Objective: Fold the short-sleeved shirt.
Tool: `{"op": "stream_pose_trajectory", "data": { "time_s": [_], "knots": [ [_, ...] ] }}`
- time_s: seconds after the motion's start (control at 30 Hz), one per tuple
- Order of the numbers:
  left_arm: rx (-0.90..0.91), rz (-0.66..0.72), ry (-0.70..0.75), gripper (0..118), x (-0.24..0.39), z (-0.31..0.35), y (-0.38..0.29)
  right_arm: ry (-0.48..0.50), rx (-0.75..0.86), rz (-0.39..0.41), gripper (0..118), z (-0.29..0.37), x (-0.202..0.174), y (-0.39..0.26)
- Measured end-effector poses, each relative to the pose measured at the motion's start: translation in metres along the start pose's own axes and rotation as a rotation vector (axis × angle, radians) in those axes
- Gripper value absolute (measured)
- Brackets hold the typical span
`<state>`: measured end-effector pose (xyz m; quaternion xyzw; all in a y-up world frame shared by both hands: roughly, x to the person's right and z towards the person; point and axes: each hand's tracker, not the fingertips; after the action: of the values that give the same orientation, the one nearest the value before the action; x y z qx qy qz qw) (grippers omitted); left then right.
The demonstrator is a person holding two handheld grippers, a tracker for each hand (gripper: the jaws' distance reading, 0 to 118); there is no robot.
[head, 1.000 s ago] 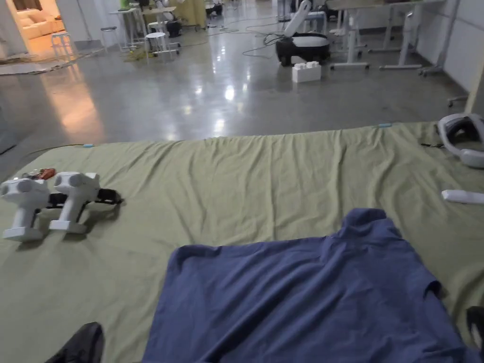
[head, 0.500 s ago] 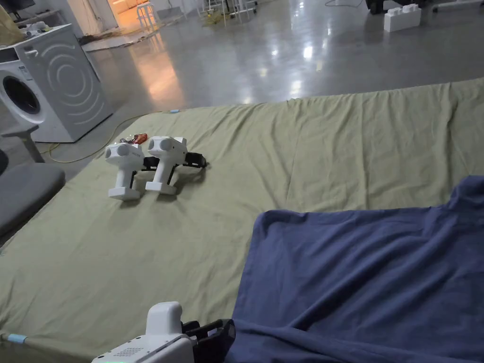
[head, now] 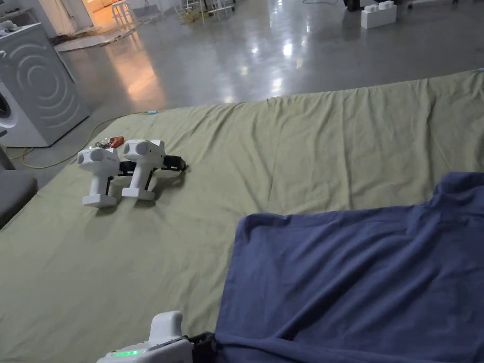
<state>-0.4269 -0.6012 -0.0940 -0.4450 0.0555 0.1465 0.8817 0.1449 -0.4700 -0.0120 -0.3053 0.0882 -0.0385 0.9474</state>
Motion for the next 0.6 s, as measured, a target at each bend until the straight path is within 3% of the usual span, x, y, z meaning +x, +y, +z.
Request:
{"op": "stream_pose_trajectory", "data": {
  "time_s": [0.23, 0.4, 0.43, 0.47, 0.5, 0.53, 0.6],
  "knots": [
    [-0.033, -0.010, -0.020, 12, 0.007, -0.002, -0.001, -0.006, -0.027, -0.043, 2, -0.004, 0.011, -0.004],
    [-0.107, -0.180, 0.050, 8, 0.023, -0.016, 0.002, -0.045, -0.047, -0.046, 5, -0.026, 0.027, 0.006],
    [-0.117, -0.220, 0.075, 8, 0.025, -0.019, 0.004, -0.040, -0.057, -0.049, 19, -0.033, 0.032, 0.008],
    [-0.135, -0.236, 0.079, 9, 0.026, -0.021, 0.008, -0.029, -0.093, -0.061, 41, -0.043, 0.041, 0.012],
    [-0.147, -0.237, 0.080, 9, 0.029, -0.021, 0.011, -0.025, -0.132, -0.090, 76, -0.056, 0.050, 0.012],
    [-0.153, -0.214, 0.075, 9, 0.029, -0.021, 0.012, -0.033, -0.157, -0.106, 88, -0.067, 0.057, 0.010],
    [-0.158, -0.210, 0.071, 9, 0.025, -0.021, 0.015, -0.056, -0.173, -0.148, 88, -0.090, 0.074, 0.004]
  ]
}}
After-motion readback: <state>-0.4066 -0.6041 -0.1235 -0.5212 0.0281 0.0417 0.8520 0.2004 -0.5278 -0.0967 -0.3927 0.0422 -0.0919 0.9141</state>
